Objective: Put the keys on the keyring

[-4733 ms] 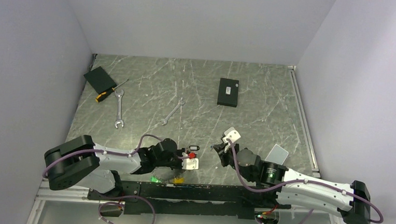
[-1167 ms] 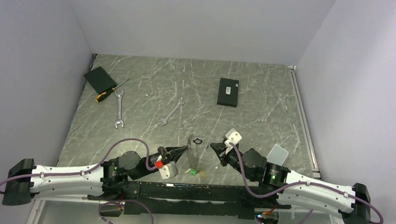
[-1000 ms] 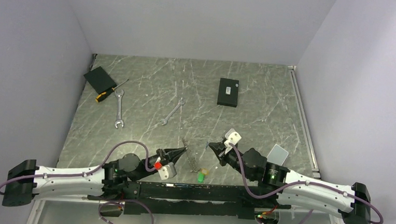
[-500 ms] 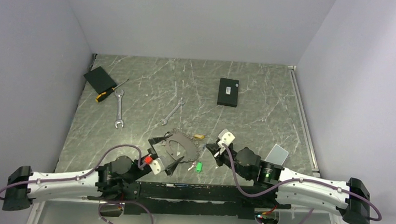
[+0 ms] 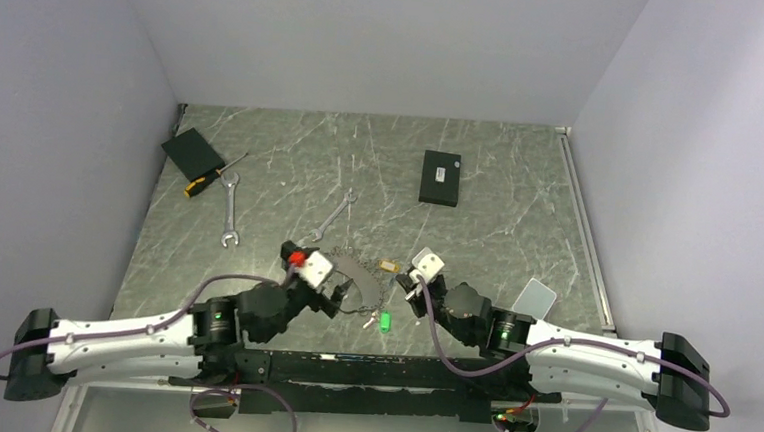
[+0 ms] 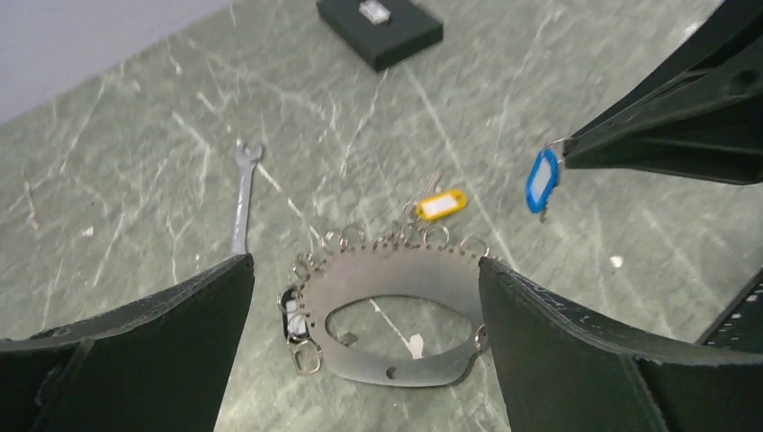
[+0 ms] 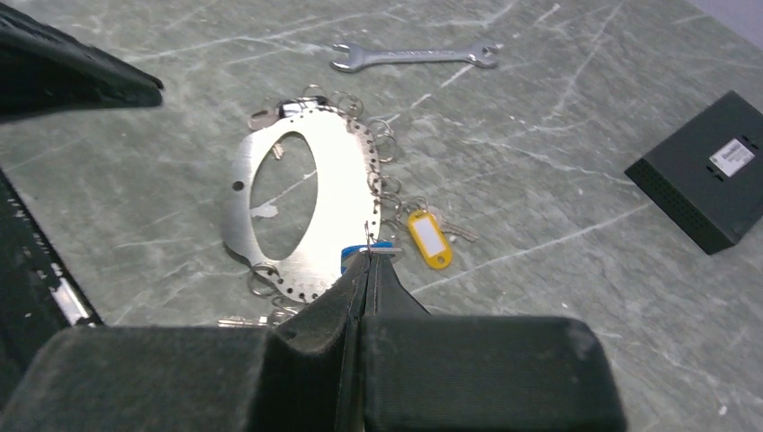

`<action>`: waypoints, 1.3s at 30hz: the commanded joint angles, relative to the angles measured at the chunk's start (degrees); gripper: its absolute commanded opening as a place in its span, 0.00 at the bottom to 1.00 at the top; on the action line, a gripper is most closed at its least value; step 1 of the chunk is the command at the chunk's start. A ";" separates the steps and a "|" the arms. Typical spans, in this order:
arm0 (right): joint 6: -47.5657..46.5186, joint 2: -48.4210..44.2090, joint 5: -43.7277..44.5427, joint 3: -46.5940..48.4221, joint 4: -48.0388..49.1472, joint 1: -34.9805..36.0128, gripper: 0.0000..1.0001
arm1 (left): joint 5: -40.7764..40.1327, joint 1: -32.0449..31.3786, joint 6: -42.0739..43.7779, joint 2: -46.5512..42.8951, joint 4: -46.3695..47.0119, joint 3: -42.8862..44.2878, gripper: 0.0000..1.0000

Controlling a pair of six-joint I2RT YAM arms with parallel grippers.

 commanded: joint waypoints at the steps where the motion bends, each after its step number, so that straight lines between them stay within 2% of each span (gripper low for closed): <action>1: 0.13 1.38 6.92 2.49 1.71 -0.28 0.00 | 0.75 4.08 -12.93 13.68 -13.29 10.27 1.00; 4: 2.32 1.89 7.22 2.62 0.41 -1.45 0.00 | 15.48 16.21 -18.03 21.86 -20.59 17.59 0.95; 7: 3.20 1.78 6.73 2.38 0.40 -2.09 0.00 | 29.29 25.82 -20.37 26.93 -21.87 21.16 0.86; 10: 3.61 1.78 6.71 2.42 0.17 -2.47 0.00 | 34.81 29.11 -19.54 30.53 -20.34 22.69 0.78; 15: 3.81 1.01 6.56 1.74 -0.16 -2.91 0.00 | 43.65 33.41 -19.20 39.17 -18.99 24.64 0.50; 16: 3.97 0.80 6.39 1.59 -0.20 -2.95 0.00 | 44.51 33.73 -19.39 40.34 -17.85 24.42 0.48; 22: 4.09 -0.01 6.17 1.09 -0.46 -3.14 0.00 | 41.61 35.18 -20.72 44.72 -9.87 21.85 0.52; 29: 3.83 -0.90 6.00 0.64 -0.91 -3.51 0.00 | 46.90 35.88 -18.64 49.81 -5.57 23.73 0.58; 35: 3.97 -0.79 5.63 0.12 -0.29 -4.09 0.00 | 54.46 35.80 -16.88 51.66 -3.38 22.81 0.50; 39: 4.01 -0.18 4.80 0.15 0.27 -4.48 0.00 | 53.78 35.66 -16.77 51.19 -1.05 20.93 0.45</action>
